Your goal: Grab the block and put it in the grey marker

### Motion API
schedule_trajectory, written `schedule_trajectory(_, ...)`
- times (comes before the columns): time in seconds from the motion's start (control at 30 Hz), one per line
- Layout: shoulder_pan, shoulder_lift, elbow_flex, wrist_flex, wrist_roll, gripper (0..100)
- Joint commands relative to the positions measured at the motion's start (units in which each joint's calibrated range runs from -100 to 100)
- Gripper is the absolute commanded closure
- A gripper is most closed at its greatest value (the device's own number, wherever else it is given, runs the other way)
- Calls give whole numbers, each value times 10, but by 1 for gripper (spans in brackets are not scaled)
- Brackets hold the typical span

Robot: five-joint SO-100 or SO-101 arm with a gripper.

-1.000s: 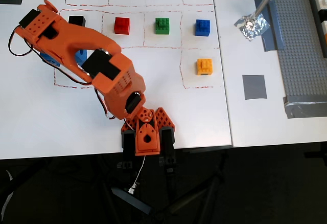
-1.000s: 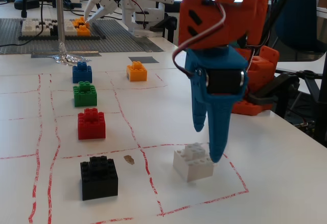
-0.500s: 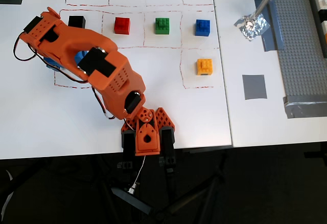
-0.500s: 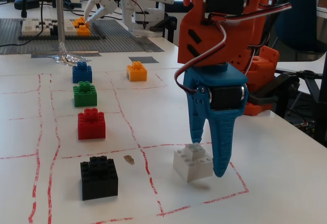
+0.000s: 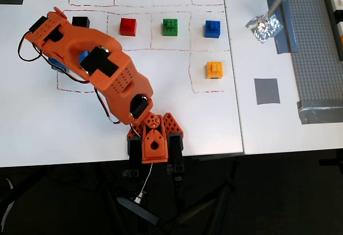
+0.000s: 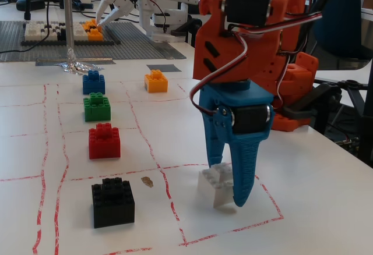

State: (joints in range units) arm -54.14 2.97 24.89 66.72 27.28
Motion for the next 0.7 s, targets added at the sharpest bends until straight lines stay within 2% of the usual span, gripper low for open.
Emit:
schedule_trajectory(0.0,20,-22,-27,-8,16,74)
schedule_trajectory(0.5,31,-18,-11,-44,29,77)
schedule_trajectory(0.67,32,-17,-9,-48,29,81)
